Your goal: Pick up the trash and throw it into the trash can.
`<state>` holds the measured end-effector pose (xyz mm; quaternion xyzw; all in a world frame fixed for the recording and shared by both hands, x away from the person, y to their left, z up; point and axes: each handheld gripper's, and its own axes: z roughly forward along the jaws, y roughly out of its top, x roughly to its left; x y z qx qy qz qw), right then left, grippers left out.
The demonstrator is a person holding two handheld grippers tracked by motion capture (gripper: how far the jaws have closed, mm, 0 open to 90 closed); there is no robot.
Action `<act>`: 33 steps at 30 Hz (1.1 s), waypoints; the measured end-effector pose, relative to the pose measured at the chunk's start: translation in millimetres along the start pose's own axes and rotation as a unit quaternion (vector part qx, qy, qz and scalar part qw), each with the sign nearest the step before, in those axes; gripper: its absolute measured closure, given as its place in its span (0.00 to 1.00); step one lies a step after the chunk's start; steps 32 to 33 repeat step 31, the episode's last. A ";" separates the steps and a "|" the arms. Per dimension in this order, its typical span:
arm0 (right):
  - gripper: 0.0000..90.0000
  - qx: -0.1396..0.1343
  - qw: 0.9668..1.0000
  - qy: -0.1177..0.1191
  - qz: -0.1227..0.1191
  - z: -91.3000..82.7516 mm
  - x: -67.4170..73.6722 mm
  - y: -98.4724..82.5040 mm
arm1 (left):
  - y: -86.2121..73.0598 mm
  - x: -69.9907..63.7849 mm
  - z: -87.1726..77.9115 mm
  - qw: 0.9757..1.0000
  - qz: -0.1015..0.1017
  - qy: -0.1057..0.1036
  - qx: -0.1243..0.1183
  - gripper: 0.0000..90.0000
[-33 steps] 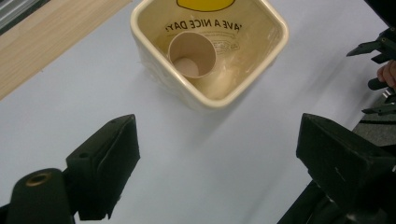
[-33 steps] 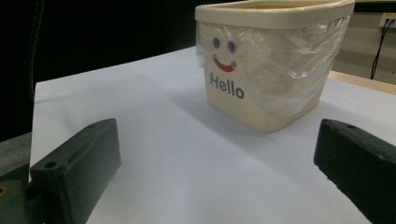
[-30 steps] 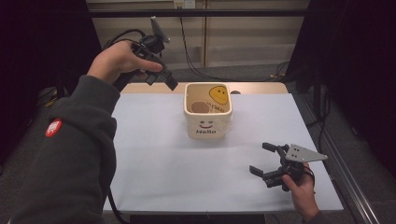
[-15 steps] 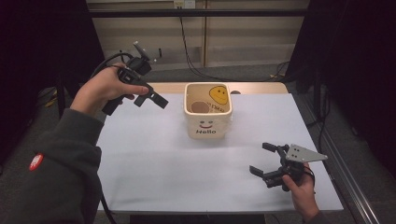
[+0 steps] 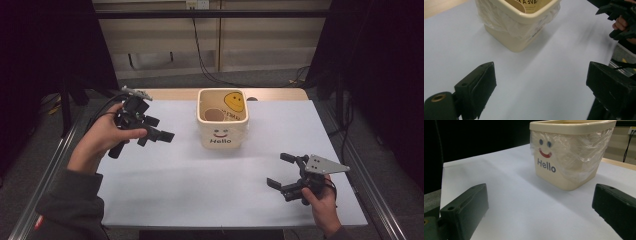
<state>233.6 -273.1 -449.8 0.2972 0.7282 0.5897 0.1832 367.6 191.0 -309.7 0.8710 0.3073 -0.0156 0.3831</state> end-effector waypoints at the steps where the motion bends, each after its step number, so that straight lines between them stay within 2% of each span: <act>1: 0.00 0.000 1.000 0.000 -0.002 0.0 -0.1 0.1 | -6.3 -0.1 1.8 1.000 -0.002 -0.001 -0.005 0.09; 3: 0.00 -0.002 1.000 -0.001 -0.003 0.1 0.3 0.3 | -19.4 -0.1 5.1 1.000 0.006 0.001 -0.022 0.09; 5: 0.00 -0.001 1.000 0.000 -0.002 0.0 0.1 0.1 | -32.4 0.7 9.1 0.999 0.002 0.008 -0.036 0.08; 6: 0.00 0.000 1.000 0.000 -0.001 0.0 0.1 0.0 | -40.1 0.5 12.2 0.999 0.009 0.018 -0.044 0.07; 10: 0.00 0.000 1.000 0.000 -0.002 -0.4 0.0 0.1 | -61.8 -2.1 19.8 0.997 0.021 0.035 -0.060 0.07; 16: 0.00 0.001 1.000 0.000 0.000 -0.8 0.2 0.0 | -97.2 -8.0 33.1 0.993 0.031 0.057 -0.097 0.07; 17: 0.00 0.001 1.000 -0.001 0.002 -0.6 0.5 -0.1 | -104.7 -8.6 35.1 0.991 0.037 0.068 -0.107 0.07; 19: 0.00 0.001 1.000 -0.001 -0.001 -0.7 0.2 0.2 | -115.2 -8.5 38.0 0.990 0.035 0.065 -0.122 0.07; 20: 0.00 -0.001 1.000 0.000 -0.003 -0.4 0.3 0.2 | -121.4 -8.0 39.6 0.987 0.034 0.069 -0.138 0.06; 21: 0.00 0.000 1.000 0.001 -0.003 -0.5 0.5 0.3 | -124.6 -8.2 40.6 0.987 0.028 0.068 -0.145 0.07; 23: 0.00 -0.001 1.000 0.000 -0.004 -0.2 0.4 0.3 | -131.4 -8.8 40.9 0.981 0.033 0.081 -0.171 0.07; 25: 0.00 0.000 1.000 0.001 -0.003 -0.5 0.7 0.4 | -136.5 -8.8 40.2 0.978 0.021 0.078 -0.193 0.06; 26: 0.00 0.000 1.000 0.001 -0.003 -0.5 0.7 0.4 | -139.3 -8.1 39.7 0.975 0.023 0.075 -0.206 0.06; 27: 0.00 0.000 1.000 0.001 -0.003 -0.5 0.7 0.4 | -140.7 -8.6 38.9 0.975 0.019 0.080 -0.205 0.06; 28: 0.00 -0.001 1.000 0.000 -0.004 -0.4 0.4 0.3 | -141.7 -8.3 38.8 0.974 0.020 0.078 -0.213 0.05; 31: 0.00 -0.001 1.000 -0.001 -0.003 -0.2 0.3 0.2 | -144.1 -10.5 38.4 0.970 0.028 0.092 -0.223 0.05; 33: 0.00 -0.001 1.000 -0.001 -0.003 -0.2 0.3 0.2 | -144.1 -10.5 38.4 0.970 0.028 0.092 -0.223 0.05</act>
